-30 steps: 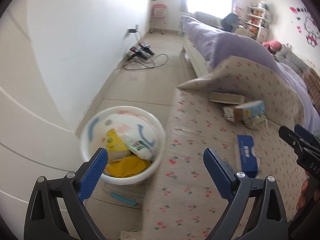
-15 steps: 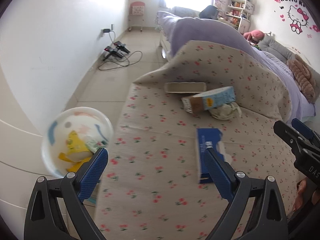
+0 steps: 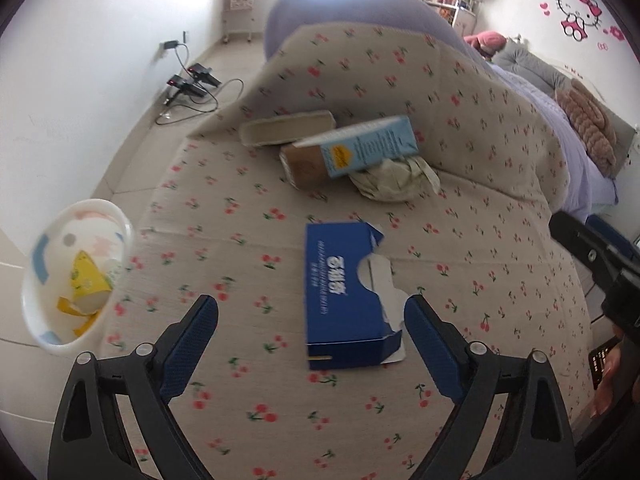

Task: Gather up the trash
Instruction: 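Grasp the blue biscuit box on the bed with the left tool, then grasp the crumpled white paper with the right tool while the left tool holds the box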

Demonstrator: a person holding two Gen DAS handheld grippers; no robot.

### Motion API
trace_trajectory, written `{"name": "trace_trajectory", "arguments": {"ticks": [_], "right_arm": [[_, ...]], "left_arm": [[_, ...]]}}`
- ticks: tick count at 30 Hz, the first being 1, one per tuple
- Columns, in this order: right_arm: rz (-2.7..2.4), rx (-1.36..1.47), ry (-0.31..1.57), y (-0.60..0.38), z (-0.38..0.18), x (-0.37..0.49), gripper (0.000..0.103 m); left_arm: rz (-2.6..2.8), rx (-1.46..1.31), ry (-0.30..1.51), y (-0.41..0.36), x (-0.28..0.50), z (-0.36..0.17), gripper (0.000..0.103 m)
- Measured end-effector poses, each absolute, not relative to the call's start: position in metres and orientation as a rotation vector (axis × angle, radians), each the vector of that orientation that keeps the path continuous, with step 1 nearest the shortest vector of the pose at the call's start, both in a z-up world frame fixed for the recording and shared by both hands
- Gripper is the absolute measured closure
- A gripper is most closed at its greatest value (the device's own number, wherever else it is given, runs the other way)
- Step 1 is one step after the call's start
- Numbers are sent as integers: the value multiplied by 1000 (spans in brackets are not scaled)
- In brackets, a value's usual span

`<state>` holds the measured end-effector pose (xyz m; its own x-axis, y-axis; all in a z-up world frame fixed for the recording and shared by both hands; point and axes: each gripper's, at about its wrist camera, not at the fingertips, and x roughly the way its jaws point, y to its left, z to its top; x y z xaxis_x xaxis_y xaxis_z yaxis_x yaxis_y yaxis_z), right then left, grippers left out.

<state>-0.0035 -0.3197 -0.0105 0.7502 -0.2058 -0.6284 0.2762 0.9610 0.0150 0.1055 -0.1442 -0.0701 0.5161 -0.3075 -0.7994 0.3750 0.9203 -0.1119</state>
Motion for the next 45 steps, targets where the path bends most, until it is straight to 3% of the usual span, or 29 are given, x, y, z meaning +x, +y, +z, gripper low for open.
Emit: {"name": "trace_trajectory", "arguments": {"ticks": [7, 10, 31, 45], "right_arm": [[-276, 121, 681, -329, -15, 0, 7], [-278, 123, 679, -330, -16, 2, 7], [-257, 102, 720, -314, -31, 45, 7], [-212, 119, 783, -292, -61, 106, 7]], "left_arm": [[-442, 98, 987, -159, 114, -89, 33], [-464, 95, 1010, -162, 119, -95, 52], [-410, -19, 865, -95, 139, -44, 53], [-361, -38, 838, -70, 159, -37, 53]]}}
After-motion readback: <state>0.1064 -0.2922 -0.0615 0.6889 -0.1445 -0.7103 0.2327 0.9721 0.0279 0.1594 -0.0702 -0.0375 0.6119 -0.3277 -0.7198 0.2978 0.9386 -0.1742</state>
